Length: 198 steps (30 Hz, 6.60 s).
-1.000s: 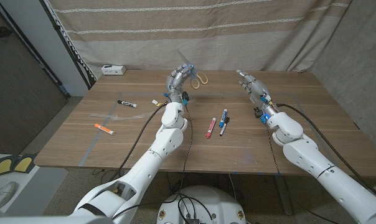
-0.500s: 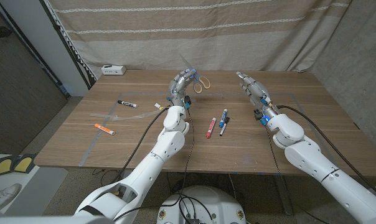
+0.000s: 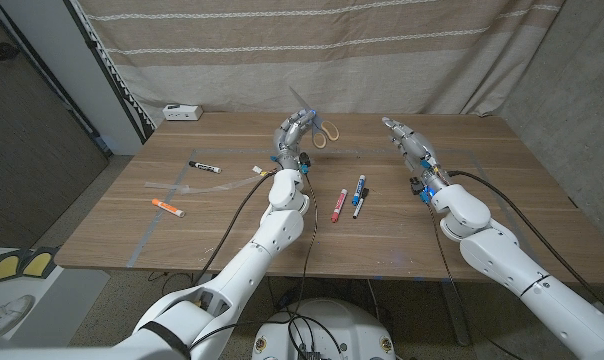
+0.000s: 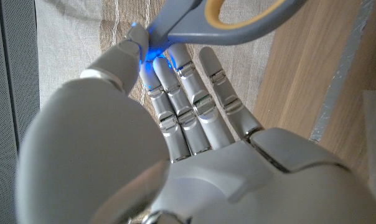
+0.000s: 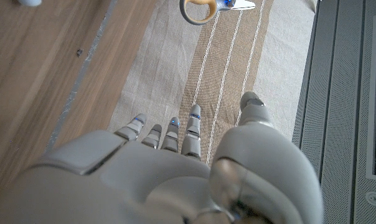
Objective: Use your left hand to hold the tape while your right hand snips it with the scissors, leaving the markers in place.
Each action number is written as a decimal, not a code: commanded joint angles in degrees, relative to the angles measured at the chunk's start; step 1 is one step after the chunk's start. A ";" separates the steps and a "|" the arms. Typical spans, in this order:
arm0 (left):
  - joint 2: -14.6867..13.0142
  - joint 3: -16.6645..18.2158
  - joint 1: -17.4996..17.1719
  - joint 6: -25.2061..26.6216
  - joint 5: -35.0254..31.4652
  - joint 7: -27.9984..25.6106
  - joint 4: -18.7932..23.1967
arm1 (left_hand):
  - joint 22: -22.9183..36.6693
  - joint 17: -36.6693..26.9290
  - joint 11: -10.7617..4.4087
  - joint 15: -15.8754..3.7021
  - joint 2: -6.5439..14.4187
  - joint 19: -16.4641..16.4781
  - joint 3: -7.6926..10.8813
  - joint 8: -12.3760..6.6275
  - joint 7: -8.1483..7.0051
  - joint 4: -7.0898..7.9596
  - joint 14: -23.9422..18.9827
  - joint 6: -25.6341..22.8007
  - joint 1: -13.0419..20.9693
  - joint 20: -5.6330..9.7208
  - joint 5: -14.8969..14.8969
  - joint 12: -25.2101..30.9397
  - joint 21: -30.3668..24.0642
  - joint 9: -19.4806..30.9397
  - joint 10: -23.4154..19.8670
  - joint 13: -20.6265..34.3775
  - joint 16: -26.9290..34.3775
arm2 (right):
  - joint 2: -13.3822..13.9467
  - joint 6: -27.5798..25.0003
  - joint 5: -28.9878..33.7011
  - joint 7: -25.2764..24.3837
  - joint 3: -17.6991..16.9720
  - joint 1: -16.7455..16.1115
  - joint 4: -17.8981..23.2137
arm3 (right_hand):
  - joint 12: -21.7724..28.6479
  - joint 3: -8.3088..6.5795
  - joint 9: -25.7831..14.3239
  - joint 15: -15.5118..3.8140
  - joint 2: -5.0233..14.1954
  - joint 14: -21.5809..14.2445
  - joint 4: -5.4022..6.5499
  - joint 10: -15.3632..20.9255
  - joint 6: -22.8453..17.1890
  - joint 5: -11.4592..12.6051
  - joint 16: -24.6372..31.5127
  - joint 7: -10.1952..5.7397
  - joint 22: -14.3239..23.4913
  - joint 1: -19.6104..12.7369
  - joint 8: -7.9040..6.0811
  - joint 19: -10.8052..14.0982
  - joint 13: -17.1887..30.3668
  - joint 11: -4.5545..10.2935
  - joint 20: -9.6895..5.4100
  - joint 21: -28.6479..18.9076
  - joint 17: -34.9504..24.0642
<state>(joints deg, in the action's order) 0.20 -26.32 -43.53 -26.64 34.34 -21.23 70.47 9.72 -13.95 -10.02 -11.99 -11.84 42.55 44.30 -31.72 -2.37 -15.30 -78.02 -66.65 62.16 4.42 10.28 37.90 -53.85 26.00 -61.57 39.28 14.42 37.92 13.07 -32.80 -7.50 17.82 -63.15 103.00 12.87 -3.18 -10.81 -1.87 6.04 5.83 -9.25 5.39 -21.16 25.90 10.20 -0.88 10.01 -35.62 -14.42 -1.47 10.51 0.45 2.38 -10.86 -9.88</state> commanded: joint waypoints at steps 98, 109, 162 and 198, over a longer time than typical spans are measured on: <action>3.89 -1.77 3.20 -0.23 3.76 8.48 -4.13 | 0.24 0.05 -0.67 -1.10 1.11 -1.09 6.11 -1.78 1.18 5.01 -1.10 -2.10 0.39 4.70 -0.05 0.03 -1.26 6.88 -0.36 0.05 0.42 | 3.77 -26.92 24.97 -19.66 4.86 -1.49 19.30 | -1.48 0.40 -0.40 7.17 0.35 1.06 1.62 -3.61 -10.66 2.15 0.01 0.47 0.25 -9.81 0.65 -1.76 0.23 -6.09 4.81 -0.06 -0.27; 4.05 -1.76 3.22 0.99 4.32 7.96 -3.82 | 0.23 -0.02 -0.77 -1.09 1.10 -1.16 6.12 -1.81 1.17 5.01 -1.21 -2.12 0.37 4.71 -0.06 0.05 -1.33 7.02 -0.41 0.05 0.52 | 1.93 -29.87 32.97 -24.13 7.43 -0.90 20.22 | -0.81 0.32 -0.41 6.38 0.53 -0.49 1.33 -2.38 -11.93 2.17 0.53 0.70 0.22 -10.63 0.45 -0.38 0.21 -5.68 4.66 -0.61 -0.22; 4.98 -1.30 3.87 8.49 12.26 12.44 -2.40 | 0.26 0.20 -0.57 -1.08 1.10 -1.20 6.17 -1.64 1.20 4.98 -1.44 -2.41 0.36 4.52 -0.15 0.01 -2.10 7.14 -0.70 -0.37 0.59 | -5.61 -50.66 54.13 -27.11 16.57 4.67 21.71 | 0.28 2.45 -0.42 7.11 -3.45 -4.36 0.78 1.06 -14.93 2.62 0.75 5.53 0.19 -12.34 0.49 3.35 0.13 -7.00 7.17 -1.24 -0.20; 4.88 -1.63 3.59 10.06 13.83 14.51 -2.01 | 0.20 0.55 -0.61 -1.09 1.05 -1.52 6.26 -1.51 1.28 4.93 -1.30 -2.51 0.47 4.47 -0.08 0.08 -2.38 7.19 -0.54 -0.26 0.50 | -8.36 -58.98 56.69 -26.77 20.86 8.54 19.52 | 0.67 3.43 -0.44 9.01 -3.46 -4.99 1.62 3.10 -15.55 3.30 0.50 9.39 0.25 -12.31 1.17 4.50 0.12 -8.87 8.46 -1.14 -0.29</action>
<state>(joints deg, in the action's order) 4.96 -27.81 -39.99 -16.85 47.78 -7.27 68.60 9.72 -13.18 -10.32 -11.99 -11.68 41.22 44.70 -31.72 -2.62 -15.70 -78.02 -66.91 62.00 4.10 9.69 37.90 -55.95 26.00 -61.86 38.90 14.59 30.75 -44.45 23.54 -33.62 37.79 -55.55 123.66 13.14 -0.01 -11.05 6.57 2.58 0.93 -7.50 8.10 -36.42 28.83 10.42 8.11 9.99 -47.82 -13.48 2.47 10.51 -7.79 10.69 -11.70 -10.01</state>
